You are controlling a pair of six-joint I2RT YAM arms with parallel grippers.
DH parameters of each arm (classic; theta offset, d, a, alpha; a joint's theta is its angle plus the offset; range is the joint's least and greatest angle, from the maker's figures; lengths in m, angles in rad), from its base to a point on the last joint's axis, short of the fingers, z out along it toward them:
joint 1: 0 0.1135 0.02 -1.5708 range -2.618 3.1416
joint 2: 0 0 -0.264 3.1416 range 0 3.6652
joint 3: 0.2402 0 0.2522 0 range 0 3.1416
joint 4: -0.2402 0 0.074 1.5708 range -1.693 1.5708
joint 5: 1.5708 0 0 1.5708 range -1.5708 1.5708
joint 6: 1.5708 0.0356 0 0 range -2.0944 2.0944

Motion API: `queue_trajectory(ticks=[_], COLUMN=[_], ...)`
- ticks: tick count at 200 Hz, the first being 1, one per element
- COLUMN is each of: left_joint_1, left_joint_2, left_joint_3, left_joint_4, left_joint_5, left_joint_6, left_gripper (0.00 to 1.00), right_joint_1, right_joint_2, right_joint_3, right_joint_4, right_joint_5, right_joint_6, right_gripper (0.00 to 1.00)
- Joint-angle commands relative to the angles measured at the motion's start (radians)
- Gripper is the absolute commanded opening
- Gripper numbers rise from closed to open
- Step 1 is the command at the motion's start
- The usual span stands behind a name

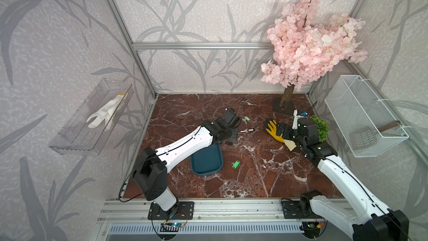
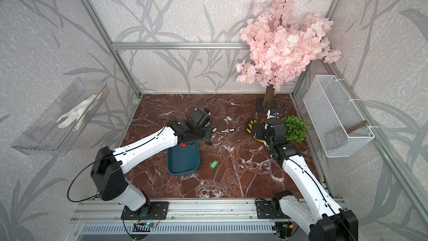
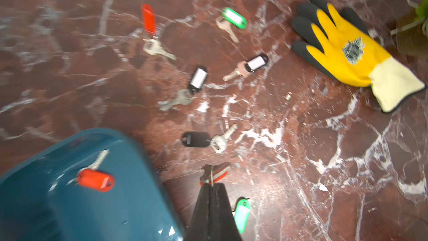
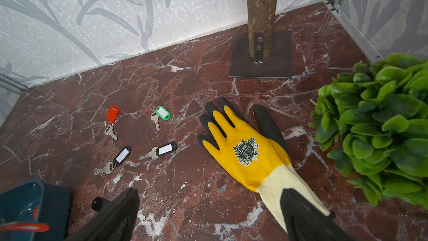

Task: Take the keys out of the storage box
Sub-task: Place the key at the center of the board.

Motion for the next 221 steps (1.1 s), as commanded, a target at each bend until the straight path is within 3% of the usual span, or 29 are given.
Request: queue_trajectory(ticks=[1, 150, 221], left_joint_1=[-0.035, -0.076, -0.075], left_joint_2=[0.054, 0.421, 0.523], left_joint_3=[0.070, 0.255, 0.322], left_joint_4=[0.017, 0.039, 0.049], left_joint_5=[0.054, 0.173, 0.200], left_joint_6=[0.033, 0.033, 0.019], left_gripper=[0.00, 0.00, 0.00], right_joint_1=[-0.004, -0.005, -0.005], right_joint_2=[-0.025, -0.033, -0.021], right_joint_3=[0.019, 0.021, 0.021], right_joint_4=[-0.003, -0.012, -0.009], right_joint_5=[0.017, 0.041, 0.036], right_joint_6=[0.009, 0.008, 0.010], right_gripper=[0.99, 0.99, 0.99])
